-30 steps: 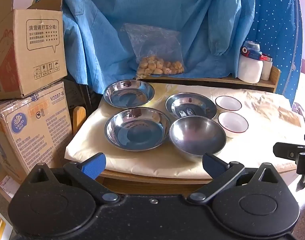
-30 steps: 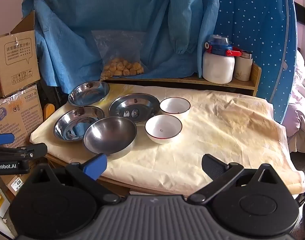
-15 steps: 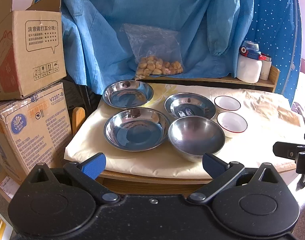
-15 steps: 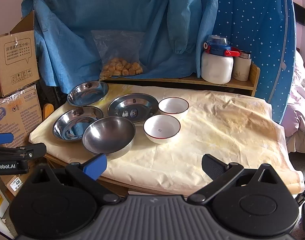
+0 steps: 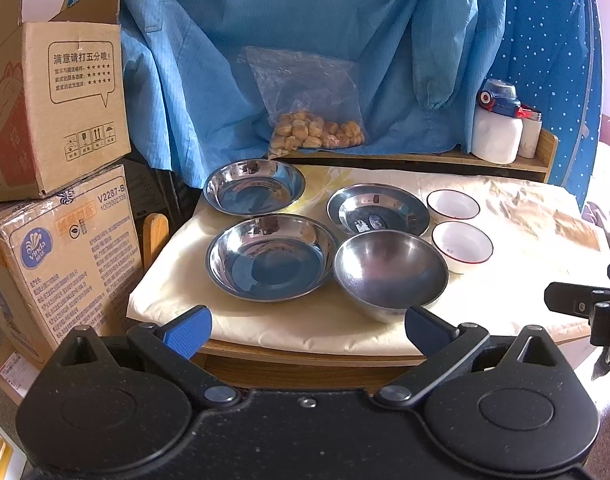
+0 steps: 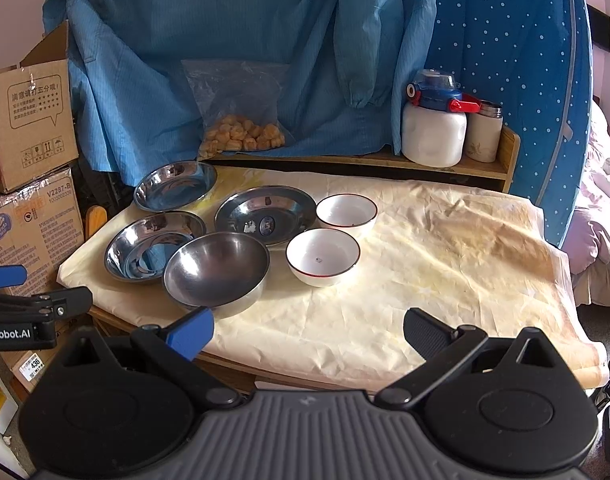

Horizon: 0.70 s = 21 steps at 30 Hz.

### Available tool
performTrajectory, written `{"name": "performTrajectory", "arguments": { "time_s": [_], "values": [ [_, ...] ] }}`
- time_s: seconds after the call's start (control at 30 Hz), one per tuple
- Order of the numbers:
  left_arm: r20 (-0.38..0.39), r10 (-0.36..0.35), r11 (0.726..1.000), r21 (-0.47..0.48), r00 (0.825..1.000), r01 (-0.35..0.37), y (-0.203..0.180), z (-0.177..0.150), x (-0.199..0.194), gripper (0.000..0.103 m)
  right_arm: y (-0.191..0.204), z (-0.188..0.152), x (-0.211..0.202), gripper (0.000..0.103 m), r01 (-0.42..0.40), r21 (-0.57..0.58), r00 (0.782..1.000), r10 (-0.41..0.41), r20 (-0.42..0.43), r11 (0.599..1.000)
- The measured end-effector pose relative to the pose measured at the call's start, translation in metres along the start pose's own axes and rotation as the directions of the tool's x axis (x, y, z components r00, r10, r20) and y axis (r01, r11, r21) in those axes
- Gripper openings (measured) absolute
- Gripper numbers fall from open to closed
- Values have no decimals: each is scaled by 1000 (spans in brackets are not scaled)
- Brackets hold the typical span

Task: Organize plates and bowls

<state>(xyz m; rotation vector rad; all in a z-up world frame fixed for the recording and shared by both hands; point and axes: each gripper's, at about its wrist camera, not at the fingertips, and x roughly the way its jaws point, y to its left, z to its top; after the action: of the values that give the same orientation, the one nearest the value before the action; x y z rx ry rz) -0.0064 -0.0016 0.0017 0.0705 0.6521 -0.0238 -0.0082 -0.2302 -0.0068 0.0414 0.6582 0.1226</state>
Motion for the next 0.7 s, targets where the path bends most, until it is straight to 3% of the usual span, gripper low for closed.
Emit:
{"name": "performTrajectory", "arguments": {
  "time_s": [0.7],
  "values": [
    [-7, 0, 1000, 4, 1000, 0, -6, -2, 1, 102, 5, 6, 6, 103, 1, -2, 1000, -1, -2, 1000]
  ]
}}
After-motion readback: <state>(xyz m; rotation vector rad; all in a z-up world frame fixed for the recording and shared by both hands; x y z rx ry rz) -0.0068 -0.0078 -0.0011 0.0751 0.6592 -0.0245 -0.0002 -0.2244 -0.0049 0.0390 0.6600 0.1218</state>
